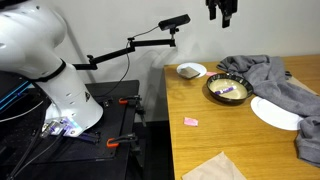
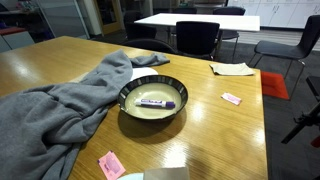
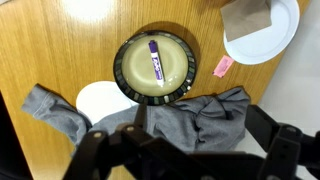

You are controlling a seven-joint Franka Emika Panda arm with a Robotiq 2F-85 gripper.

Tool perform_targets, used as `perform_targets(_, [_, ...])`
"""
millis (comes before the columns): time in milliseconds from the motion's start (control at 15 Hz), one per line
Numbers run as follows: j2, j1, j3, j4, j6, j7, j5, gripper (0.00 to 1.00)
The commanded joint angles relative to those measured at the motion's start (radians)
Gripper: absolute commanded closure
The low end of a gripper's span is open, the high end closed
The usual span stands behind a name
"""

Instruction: Remove the marker out of the bowl and put it on the table

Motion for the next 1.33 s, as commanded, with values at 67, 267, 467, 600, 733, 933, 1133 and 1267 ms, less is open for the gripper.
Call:
perform_targets(67, [0.132,-0.013,-0.03,0.052,0.065,-0.094,0.025,0.0])
perform_targets(267, [0.202,-0.023,-0.033,0.078,0.087,-0.157,0.058,0.0])
perform_targets(467, [0.261,-0.033,-0.026,0.105,0.089,-0.211,0.075,0.0])
perform_targets(600, [0.294,-0.038,-0.021,0.125,0.083,-0.242,0.086,0.0])
perform_targets(733, [0.324,-0.042,-0.016,0.143,0.08,-0.263,0.089,0.0])
perform_targets(933, [0.366,-0.041,-0.011,0.163,0.078,-0.261,0.077,0.0])
perform_targets(1133, [0.406,-0.035,-0.011,0.174,0.086,-0.239,0.053,0.0])
perform_targets(1267, [0.427,-0.031,-0.011,0.175,0.096,-0.228,0.039,0.0])
